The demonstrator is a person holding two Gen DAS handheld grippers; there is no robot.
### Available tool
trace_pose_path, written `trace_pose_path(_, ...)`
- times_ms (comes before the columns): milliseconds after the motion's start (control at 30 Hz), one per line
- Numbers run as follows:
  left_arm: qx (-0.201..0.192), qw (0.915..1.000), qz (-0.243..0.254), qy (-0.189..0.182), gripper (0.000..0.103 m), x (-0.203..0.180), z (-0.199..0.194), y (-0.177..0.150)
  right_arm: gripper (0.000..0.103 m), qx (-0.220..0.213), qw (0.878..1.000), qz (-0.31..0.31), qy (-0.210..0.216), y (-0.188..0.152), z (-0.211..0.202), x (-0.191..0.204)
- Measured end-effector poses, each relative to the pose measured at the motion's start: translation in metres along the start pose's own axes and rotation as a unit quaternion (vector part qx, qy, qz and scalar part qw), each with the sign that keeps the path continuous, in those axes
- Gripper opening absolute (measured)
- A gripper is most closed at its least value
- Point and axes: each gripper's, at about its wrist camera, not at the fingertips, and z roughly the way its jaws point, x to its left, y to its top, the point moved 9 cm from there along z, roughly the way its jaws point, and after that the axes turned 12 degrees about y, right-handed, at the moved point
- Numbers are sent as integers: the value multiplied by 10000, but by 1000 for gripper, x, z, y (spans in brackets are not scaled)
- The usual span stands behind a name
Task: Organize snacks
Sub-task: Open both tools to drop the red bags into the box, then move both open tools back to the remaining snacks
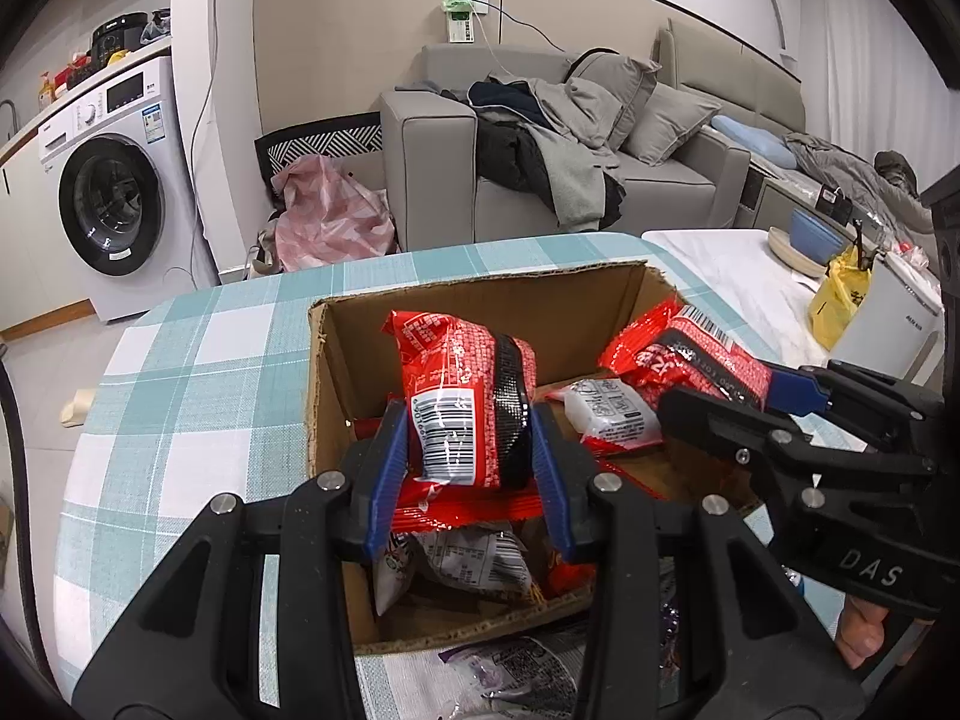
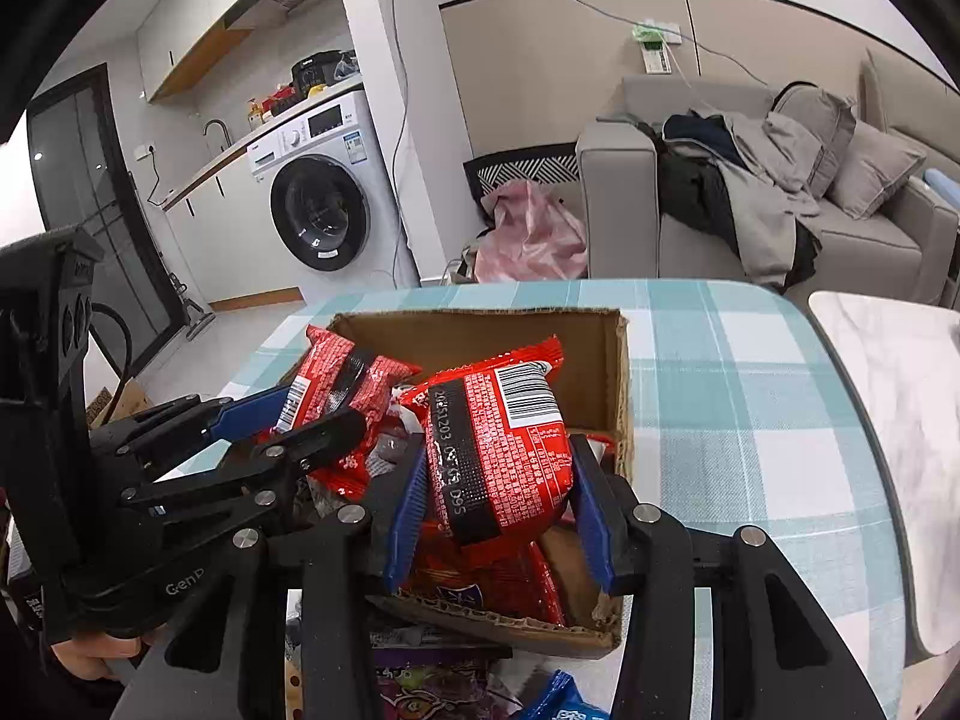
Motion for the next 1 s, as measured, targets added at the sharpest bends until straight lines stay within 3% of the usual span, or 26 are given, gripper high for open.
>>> trace_pose_path(633, 134, 9999, -26, 41, 37, 3, 14, -5, 45, 11, 10000, 69, 52, 4, 13, -2)
trace_pose_path(767, 136, 9998, -162, -58, 38, 7, 9, -3, 53, -114, 9999, -46, 59, 6, 2, 1)
trace_pose_path(833, 97, 9998, -178, -87, 43, 7, 2, -1, 62, -154, 9998, -124, 8, 6, -6, 2)
trace_pose_path(933, -13, 9998, -168, -145, 70, 8, -14, 0, 91, -113, 9997, -213, -78, 4, -18, 1)
trace_pose_path(967, -66, 9997, -191, -149, 85, 10, -22, 0, 94, -187, 9994, -247, -131, 4, -26, 1)
trace_pose_path(1000, -111, 9995, -218, -179, 93, 11, -30, 0, 100, -226, 9993, -231, -167, 4, -33, 0)
